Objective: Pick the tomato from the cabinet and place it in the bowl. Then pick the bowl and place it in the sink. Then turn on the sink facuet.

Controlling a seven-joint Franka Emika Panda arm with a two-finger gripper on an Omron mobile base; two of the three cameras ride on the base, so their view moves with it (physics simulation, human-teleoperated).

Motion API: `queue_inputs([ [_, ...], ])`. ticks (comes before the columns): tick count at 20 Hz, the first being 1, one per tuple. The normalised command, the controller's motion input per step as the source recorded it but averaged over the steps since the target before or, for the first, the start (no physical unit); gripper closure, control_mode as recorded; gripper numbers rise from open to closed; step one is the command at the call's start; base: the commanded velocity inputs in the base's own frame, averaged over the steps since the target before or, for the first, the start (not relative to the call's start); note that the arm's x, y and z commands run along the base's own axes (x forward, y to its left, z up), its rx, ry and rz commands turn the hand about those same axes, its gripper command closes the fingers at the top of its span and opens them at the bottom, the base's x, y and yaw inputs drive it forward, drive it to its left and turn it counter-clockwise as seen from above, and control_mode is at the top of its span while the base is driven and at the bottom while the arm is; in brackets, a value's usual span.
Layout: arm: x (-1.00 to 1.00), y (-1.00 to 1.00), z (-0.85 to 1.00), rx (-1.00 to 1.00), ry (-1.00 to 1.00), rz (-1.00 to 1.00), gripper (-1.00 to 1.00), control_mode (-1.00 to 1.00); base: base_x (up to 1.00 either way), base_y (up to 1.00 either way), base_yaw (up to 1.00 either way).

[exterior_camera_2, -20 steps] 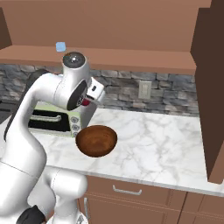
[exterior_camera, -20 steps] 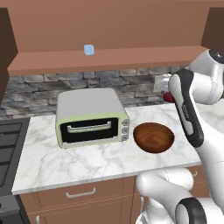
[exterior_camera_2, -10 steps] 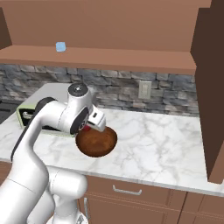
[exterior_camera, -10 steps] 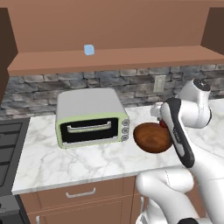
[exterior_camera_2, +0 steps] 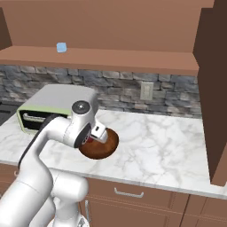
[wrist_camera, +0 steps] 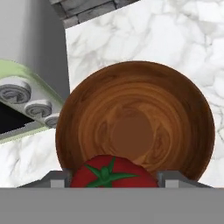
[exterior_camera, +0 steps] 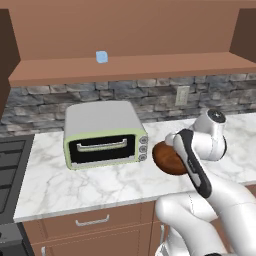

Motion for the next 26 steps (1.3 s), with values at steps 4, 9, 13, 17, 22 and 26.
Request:
queue_inputs([
  [4,0.30,0.05,-0.46,-0.04,0.03,0.00,1.00,-1.00,0.00,0.00,0.00],
  [9,0.15,0.00,-0.55,-0.02,0.01,0.00,1.00,-1.00,0.00,0.00,0.00],
  [13,0.05,0.00,-0.29,0.00,0.00,0.00,1.00,-1.00,0.00,0.00,0.00],
  [17,0.00,0.00,-0.03,0.00,0.00,0.00,-1.00,-1.00,0.00,0.00,0.00],
  [22,0.00,-0.01,0.01,0.00,0.00,0.00,-1.00,-1.00,0.00,0.00,0.00],
  [26,0.00,-0.06,0.32,0.00,0.00,0.00,-1.00,-1.00,0.00,0.00,0.00],
])
